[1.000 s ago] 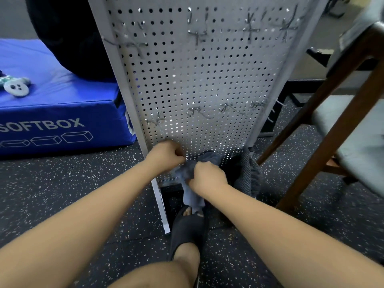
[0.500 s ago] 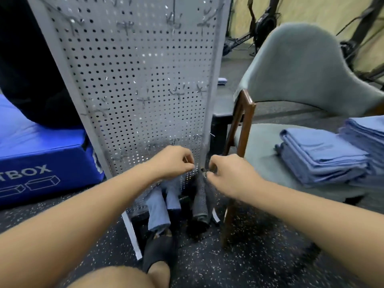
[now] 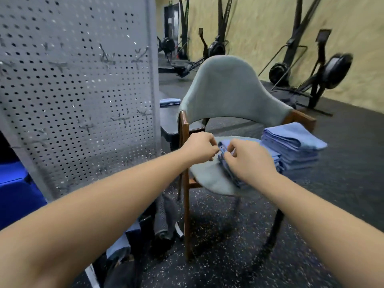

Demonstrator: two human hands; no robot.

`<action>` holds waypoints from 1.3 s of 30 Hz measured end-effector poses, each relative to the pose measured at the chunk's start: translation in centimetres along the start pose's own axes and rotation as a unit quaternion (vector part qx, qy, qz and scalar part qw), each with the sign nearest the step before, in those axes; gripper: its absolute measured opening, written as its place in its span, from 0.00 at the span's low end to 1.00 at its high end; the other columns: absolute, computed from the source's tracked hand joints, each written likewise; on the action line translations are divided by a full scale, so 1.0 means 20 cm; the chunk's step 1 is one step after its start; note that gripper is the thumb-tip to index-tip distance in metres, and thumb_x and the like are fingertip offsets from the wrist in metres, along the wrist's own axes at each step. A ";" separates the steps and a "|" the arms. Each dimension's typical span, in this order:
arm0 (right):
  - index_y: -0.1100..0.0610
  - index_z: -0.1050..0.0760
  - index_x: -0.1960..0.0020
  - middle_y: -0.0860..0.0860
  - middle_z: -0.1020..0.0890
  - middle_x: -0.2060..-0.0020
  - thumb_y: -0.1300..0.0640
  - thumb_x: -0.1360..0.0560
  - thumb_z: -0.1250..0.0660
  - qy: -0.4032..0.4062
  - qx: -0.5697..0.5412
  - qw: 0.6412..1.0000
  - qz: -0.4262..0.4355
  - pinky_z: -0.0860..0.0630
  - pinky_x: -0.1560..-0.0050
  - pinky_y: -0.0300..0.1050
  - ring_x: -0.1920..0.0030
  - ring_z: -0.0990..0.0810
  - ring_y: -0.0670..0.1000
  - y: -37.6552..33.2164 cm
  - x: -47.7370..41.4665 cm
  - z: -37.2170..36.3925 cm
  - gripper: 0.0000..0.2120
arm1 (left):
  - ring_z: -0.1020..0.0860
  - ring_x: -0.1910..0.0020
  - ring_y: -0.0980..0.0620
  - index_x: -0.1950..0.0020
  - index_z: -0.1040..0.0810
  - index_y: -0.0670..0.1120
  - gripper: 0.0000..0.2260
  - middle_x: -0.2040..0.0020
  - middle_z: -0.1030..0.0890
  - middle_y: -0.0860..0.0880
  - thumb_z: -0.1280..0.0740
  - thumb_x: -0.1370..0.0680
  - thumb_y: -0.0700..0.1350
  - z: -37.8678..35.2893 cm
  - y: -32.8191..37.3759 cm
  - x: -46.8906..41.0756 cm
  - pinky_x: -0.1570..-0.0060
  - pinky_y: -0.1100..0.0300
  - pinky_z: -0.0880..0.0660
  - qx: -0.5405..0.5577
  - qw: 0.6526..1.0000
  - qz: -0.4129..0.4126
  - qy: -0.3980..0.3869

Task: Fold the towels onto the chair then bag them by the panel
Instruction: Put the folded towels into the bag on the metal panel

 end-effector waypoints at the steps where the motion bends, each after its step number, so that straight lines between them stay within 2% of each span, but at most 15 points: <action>1: 0.52 0.21 0.50 0.51 0.14 0.53 0.49 0.21 0.34 0.000 0.000 1.000 -0.004 0.21 0.53 0.51 0.48 0.18 0.59 0.05 -0.01 0.00 0.08 | 0.12 0.58 0.51 0.50 0.17 0.45 0.06 0.59 0.12 0.48 0.32 0.21 0.44 -0.03 0.02 -0.04 0.52 0.52 0.15 0.001 1.000 0.002 0.005; 6: 0.56 0.20 0.49 0.52 0.16 0.50 0.54 0.21 0.34 -0.002 -0.008 1.000 -0.020 0.23 0.53 0.52 0.47 0.20 0.60 0.23 -0.02 -0.03 0.07 | 0.18 0.45 0.43 0.45 0.18 0.44 0.10 0.49 0.15 0.45 0.31 0.20 0.49 -0.12 0.05 -0.17 0.51 0.52 0.22 0.008 0.998 0.050 0.049; 11: 0.52 0.20 0.50 0.51 0.15 0.51 0.54 0.21 0.35 -0.027 -0.017 0.997 -0.065 0.27 0.54 0.50 0.48 0.20 0.58 0.35 -0.03 -0.07 0.05 | 0.21 0.37 0.40 0.31 0.26 0.40 0.27 0.37 0.20 0.41 0.31 0.19 0.60 -0.23 0.01 -0.27 0.49 0.51 0.26 0.056 0.989 0.136 0.026; 13: 0.52 0.20 0.50 0.51 0.15 0.52 0.55 0.21 0.36 -0.034 -0.033 0.996 -0.078 0.26 0.53 0.50 0.48 0.20 0.58 0.37 -0.03 -0.07 0.06 | 0.21 0.42 0.42 0.35 0.24 0.41 0.25 0.43 0.20 0.43 0.29 0.20 0.60 -0.26 0.02 -0.28 0.53 0.54 0.28 0.045 0.989 0.137 0.013; 15: 0.51 0.20 0.51 0.51 0.15 0.51 0.55 0.20 0.37 -0.041 -0.041 0.995 -0.084 0.23 0.51 0.50 0.48 0.20 0.57 0.37 -0.04 -0.08 0.06 | 0.24 0.53 0.45 0.50 0.23 0.44 0.15 0.57 0.22 0.47 0.26 0.22 0.55 -0.28 0.02 -0.30 0.61 0.55 0.31 0.041 0.990 0.134 0.018; 16: 0.51 0.21 0.51 0.50 0.15 0.51 0.54 0.20 0.37 -0.043 -0.041 0.994 -0.088 0.21 0.49 0.51 0.48 0.19 0.57 0.37 -0.04 -0.08 0.07 | 0.26 0.58 0.46 0.57 0.26 0.45 0.14 0.62 0.25 0.49 0.25 0.23 0.52 -0.28 0.02 -0.30 0.65 0.56 0.33 0.049 0.989 0.138 0.025; 19: 0.52 0.21 0.51 0.52 0.15 0.51 0.54 0.19 0.39 -0.042 -0.039 0.993 -0.100 0.21 0.49 0.53 0.49 0.19 0.59 0.37 -0.05 -0.09 0.08 | 0.35 0.68 0.48 0.67 0.34 0.46 0.20 0.70 0.34 0.49 0.24 0.24 0.45 -0.27 0.01 -0.29 0.71 0.58 0.42 0.101 0.981 0.161 0.027; 22: 0.55 0.24 0.55 0.56 0.16 0.53 0.53 0.17 0.41 -0.028 -0.058 0.991 -0.118 0.24 0.53 0.53 0.50 0.20 0.62 0.39 -0.06 -0.09 0.12 | 0.39 0.65 0.46 0.67 0.33 0.47 0.17 0.68 0.35 0.49 0.25 0.28 0.44 -0.25 0.03 -0.29 0.66 0.58 0.43 0.161 0.973 0.159 0.042; 25: 0.57 0.29 0.60 0.58 0.17 0.56 0.48 0.14 0.42 0.015 -0.104 0.985 -0.137 0.28 0.54 0.54 0.51 0.22 0.63 0.42 -0.08 -0.05 0.19 | 0.30 0.64 0.47 0.57 0.24 0.47 0.08 0.62 0.23 0.49 0.26 0.28 0.46 -0.21 0.11 -0.26 0.64 0.58 0.34 0.194 0.973 0.100 0.072; 28: 0.60 0.23 0.59 0.56 0.14 0.60 0.37 0.16 0.42 0.042 -0.254 0.945 -0.203 0.21 0.48 0.56 0.54 0.16 0.63 0.46 -0.10 0.01 0.28 | 0.26 0.65 0.54 0.52 0.22 0.48 0.07 0.61 0.19 0.53 0.26 0.27 0.43 -0.19 0.23 -0.16 0.65 0.60 0.30 0.194 0.977 0.007 0.085; 31: 0.59 0.16 0.53 0.57 0.11 0.62 0.26 0.25 0.36 0.019 -0.445 0.848 -0.288 0.13 0.52 0.57 0.58 0.12 0.60 0.48 -0.11 0.02 0.34 | 0.22 0.62 0.54 0.51 0.21 0.50 0.09 0.59 0.17 0.53 0.26 0.28 0.40 -0.20 0.33 -0.03 0.58 0.59 0.24 0.148 0.980 -0.106 0.079; 33: 0.58 0.15 0.50 0.56 0.12 0.62 0.30 0.28 0.27 -0.010 -0.493 0.818 -0.297 0.13 0.55 0.54 0.62 0.13 0.57 0.47 -0.11 0.01 0.29 | 0.19 0.58 0.54 0.50 0.20 0.51 0.10 0.56 0.17 0.53 0.26 0.29 0.40 -0.22 0.37 0.06 0.57 0.61 0.24 0.114 0.976 -0.173 0.070; 35: 0.60 0.17 0.51 0.56 0.14 0.63 0.45 0.25 0.24 -0.038 -0.499 0.820 -0.278 0.15 0.57 0.51 0.64 0.15 0.55 0.44 -0.11 0.00 0.17 | 0.20 0.56 0.55 0.49 0.20 0.49 0.10 0.55 0.16 0.53 0.25 0.28 0.43 -0.21 0.38 0.13 0.58 0.62 0.26 0.102 0.970 -0.209 0.067; 37: 0.59 0.22 0.56 0.56 0.22 0.66 0.58 0.24 0.28 -0.037 -0.469 0.851 -0.233 0.17 0.59 0.49 0.64 0.20 0.56 0.41 -0.10 0.01 0.06 | 0.18 0.54 0.54 0.49 0.18 0.48 0.10 0.54 0.15 0.54 0.22 0.26 0.49 -0.19 0.36 0.19 0.56 0.61 0.24 0.136 0.971 -0.195 0.034; 39: 0.57 0.25 0.60 0.51 0.28 0.69 0.59 0.25 0.29 -0.036 -0.397 0.902 -0.168 0.27 0.67 0.42 0.66 0.29 0.51 0.35 -0.09 0.05 0.07 | 0.17 0.53 0.54 0.49 0.16 0.49 0.08 0.54 0.13 0.53 0.24 0.21 0.53 -0.14 0.30 0.22 0.49 0.57 0.22 0.187 0.971 -0.149 0.007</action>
Point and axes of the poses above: each hand's wrist, its own x-axis away from the middle knuckle, its own z-axis out of the back of the hand, y = z × x, the point moved 5 cm from there along -x, towards the middle knuckle
